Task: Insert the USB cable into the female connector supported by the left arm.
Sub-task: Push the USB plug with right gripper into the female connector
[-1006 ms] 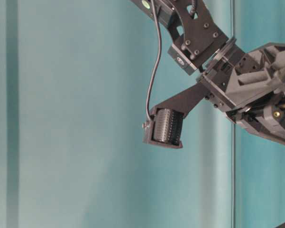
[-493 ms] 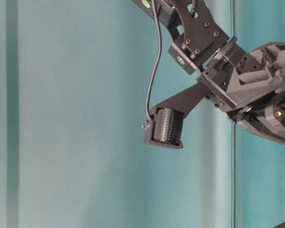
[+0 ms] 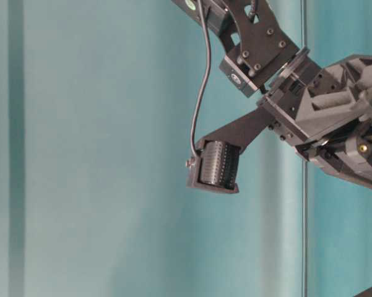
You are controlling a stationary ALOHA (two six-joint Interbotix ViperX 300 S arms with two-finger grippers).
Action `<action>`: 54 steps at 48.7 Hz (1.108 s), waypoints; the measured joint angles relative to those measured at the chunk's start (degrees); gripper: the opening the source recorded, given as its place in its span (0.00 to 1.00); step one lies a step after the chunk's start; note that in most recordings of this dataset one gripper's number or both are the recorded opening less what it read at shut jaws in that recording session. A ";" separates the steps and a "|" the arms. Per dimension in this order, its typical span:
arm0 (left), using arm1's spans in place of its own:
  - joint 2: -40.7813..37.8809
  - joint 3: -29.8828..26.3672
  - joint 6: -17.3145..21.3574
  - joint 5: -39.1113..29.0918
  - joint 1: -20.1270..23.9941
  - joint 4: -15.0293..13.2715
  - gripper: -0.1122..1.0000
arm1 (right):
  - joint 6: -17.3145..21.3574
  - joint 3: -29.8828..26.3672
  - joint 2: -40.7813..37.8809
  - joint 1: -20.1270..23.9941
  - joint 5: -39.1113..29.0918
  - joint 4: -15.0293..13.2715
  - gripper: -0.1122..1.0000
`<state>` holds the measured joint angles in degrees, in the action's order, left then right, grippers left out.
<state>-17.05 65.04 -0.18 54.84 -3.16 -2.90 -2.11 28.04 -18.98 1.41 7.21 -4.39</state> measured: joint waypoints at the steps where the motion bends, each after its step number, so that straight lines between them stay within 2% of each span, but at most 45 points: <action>1: 0.00 0.00 0.00 0.00 -0.09 -0.09 0.66 | 0.00 0.00 0.00 0.00 0.00 0.00 0.29; 54: -0.09 -0.35 0.09 -0.35 0.00 -0.09 0.66 | -0.09 -1.05 -0.88 0.09 0.00 0.00 0.29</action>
<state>-17.14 64.69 -0.09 54.49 -3.16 -2.99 -2.20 26.98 -19.86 1.49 7.21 -4.39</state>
